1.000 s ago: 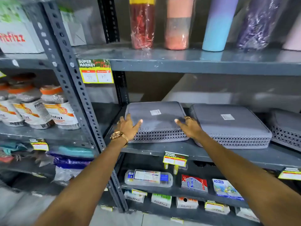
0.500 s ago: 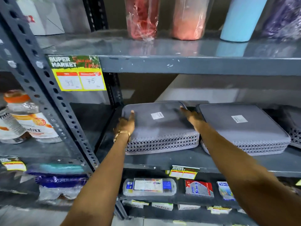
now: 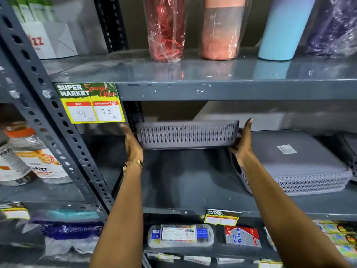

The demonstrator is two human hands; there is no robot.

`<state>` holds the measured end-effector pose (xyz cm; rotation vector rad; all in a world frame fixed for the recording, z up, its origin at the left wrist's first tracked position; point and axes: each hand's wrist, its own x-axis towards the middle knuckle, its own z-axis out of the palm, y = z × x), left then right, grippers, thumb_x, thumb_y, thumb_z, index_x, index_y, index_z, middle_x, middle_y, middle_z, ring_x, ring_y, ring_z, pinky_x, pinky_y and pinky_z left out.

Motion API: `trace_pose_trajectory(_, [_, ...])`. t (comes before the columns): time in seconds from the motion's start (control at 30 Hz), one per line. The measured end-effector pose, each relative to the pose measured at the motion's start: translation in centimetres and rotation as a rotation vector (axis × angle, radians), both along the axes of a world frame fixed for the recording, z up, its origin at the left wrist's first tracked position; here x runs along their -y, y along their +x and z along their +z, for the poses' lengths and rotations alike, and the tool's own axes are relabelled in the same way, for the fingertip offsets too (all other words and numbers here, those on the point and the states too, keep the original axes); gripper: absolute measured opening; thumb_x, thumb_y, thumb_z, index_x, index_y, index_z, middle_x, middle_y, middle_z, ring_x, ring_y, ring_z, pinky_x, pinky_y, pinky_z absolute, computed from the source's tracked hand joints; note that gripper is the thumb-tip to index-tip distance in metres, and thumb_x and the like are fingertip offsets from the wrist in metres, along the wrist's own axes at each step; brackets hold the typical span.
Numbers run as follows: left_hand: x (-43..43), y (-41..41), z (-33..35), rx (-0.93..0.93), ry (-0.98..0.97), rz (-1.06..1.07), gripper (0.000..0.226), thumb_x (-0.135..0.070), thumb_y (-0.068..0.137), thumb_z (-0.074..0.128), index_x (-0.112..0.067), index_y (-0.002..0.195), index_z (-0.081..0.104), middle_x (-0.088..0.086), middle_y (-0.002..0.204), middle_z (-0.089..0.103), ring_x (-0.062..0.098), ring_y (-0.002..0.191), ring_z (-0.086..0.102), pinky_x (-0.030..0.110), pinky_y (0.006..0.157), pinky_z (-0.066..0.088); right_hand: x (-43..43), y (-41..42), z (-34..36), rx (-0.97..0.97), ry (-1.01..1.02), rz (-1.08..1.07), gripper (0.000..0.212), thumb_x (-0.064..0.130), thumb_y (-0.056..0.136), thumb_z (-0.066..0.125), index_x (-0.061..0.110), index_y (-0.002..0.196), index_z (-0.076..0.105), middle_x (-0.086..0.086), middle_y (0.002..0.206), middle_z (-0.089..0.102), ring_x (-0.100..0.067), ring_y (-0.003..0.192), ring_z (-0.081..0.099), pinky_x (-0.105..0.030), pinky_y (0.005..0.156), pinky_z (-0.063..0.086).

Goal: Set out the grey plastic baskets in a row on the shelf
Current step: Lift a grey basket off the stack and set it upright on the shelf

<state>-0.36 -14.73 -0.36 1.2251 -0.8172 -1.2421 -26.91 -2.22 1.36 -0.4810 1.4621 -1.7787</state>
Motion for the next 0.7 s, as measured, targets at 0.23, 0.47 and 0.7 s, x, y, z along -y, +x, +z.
trace_pose_trajectory(0.23, [1.3, 2.7, -2.4, 0.172, 0.167, -0.210, 0.112, -0.087, 0.044, 0.052, -0.016, 0.130, 0.059, 0.016, 0.131, 0.062, 0.037, 0.115, 0.060, 0.054, 0.106, 0.043, -1.6, -0.4, -2.8, -0.176, 0.337, 0.049, 0.054, 0.066, 0.082, 0.049, 0.018, 0.106, 0.057, -0.005, 0.105, 0.061, -0.028, 0.099, 0.057, -0.037, 0.092, 0.043])
trace_pose_trajectory(0.47, [-3.7, 2.8, -2.5, 0.571, 0.257, -0.206, 0.071, -0.059, 0.088, 0.045, -0.009, 0.139, 0.040, 0.020, 0.145, 0.047, 0.039, 0.129, 0.047, 0.046, 0.110, 0.037, -2.5, 1.2, -5.7, -0.445, 0.519, 0.133, 0.059, 0.040, 0.086, 0.060, 0.004, 0.132, 0.050, -0.018, 0.138, 0.052, -0.036, 0.122, 0.052, -0.038, 0.103, 0.041])
trace_pose_trajectory(0.7, [-5.3, 1.5, -2.7, 1.190, 0.081, -0.159, 0.084, -0.052, 0.093, 0.044, -0.006, 0.153, 0.008, 0.030, 0.152, 0.025, 0.046, 0.141, 0.025, 0.054, 0.118, 0.021, -3.6, 1.7, -4.9, -0.468, 0.539, 0.236, 0.057, 0.042, 0.087, 0.058, 0.005, 0.130, 0.051, -0.015, 0.133, 0.056, -0.034, 0.118, 0.055, -0.042, 0.104, 0.043])
